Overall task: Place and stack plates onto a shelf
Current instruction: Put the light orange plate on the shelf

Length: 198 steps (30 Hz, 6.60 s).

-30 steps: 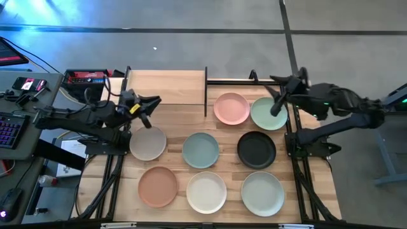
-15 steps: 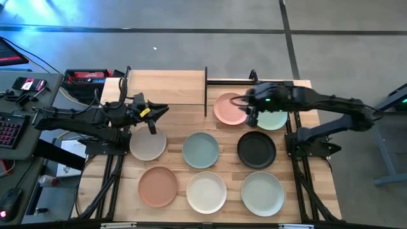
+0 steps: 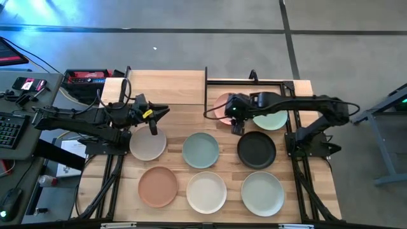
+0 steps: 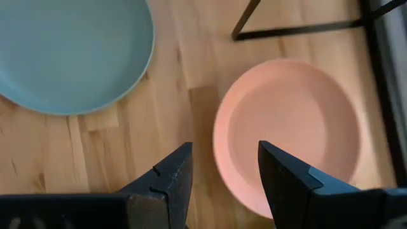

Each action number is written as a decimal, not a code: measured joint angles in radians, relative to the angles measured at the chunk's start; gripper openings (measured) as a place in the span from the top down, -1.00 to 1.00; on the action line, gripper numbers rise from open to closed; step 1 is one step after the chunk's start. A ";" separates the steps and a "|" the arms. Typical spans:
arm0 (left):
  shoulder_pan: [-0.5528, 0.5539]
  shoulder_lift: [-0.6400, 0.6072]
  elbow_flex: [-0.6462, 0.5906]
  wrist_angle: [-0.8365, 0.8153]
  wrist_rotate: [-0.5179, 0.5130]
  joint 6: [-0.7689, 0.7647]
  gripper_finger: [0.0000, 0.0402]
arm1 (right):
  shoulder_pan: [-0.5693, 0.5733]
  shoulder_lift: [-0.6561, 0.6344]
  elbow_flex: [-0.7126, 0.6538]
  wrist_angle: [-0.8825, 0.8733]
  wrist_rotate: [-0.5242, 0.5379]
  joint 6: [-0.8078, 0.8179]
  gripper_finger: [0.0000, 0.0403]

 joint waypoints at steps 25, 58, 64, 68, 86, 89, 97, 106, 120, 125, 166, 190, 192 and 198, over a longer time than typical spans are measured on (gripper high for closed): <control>0.000 0.000 0.000 -0.003 0.000 0.001 0.70 | 0.002 0.167 -0.194 0.251 0.053 0.093 0.23; 0.000 0.001 0.000 -0.006 -0.001 -0.001 0.70 | -0.046 0.211 -0.377 0.544 0.054 -0.016 0.27; 0.000 0.002 0.000 -0.007 -0.001 0.000 0.70 | -0.046 0.211 -0.377 0.546 0.049 0.006 0.65; 0.000 0.002 0.000 -0.007 -0.001 0.000 0.70 | -0.046 0.210 -0.375 0.547 0.053 0.007 0.94; 0.000 0.002 0.000 -0.043 -0.002 -0.027 0.70 | -0.014 0.212 -0.289 0.451 0.054 0.086 1.00; 0.000 0.002 0.000 -0.045 -0.002 -0.027 0.70 | -0.015 0.212 -0.255 0.412 0.053 0.112 1.00; 0.000 0.002 0.000 -0.048 -0.002 -0.027 0.70 | -0.015 0.212 -0.160 0.279 0.053 0.192 1.00; 0.000 0.002 0.000 -0.049 -0.001 -0.027 0.70 | -0.015 0.212 -0.039 0.106 0.062 0.229 0.99; 0.000 0.002 0.000 -0.049 -0.001 -0.026 0.70 | -0.024 0.212 0.182 -0.120 0.206 0.261 1.00; 0.000 0.002 0.000 -0.049 -0.001 -0.026 0.70 | -0.047 0.212 0.294 -0.171 0.272 0.217 1.00; 0.000 0.002 0.000 -0.053 0.075 -0.054 0.70 | -0.110 0.288 0.556 0.462 -0.046 -0.689 1.00; 0.000 0.002 -0.001 -0.060 0.078 -0.043 0.70 | -0.069 0.457 0.555 0.388 -0.060 -0.708 1.00; 0.000 0.002 -0.001 -0.059 0.078 -0.043 0.70 | -0.069 0.469 0.555 0.388 -0.060 -0.708 1.00; 0.000 0.002 -0.001 -0.058 0.077 -0.045 0.70 | -0.069 0.499 0.555 0.371 -0.044 -0.708 1.00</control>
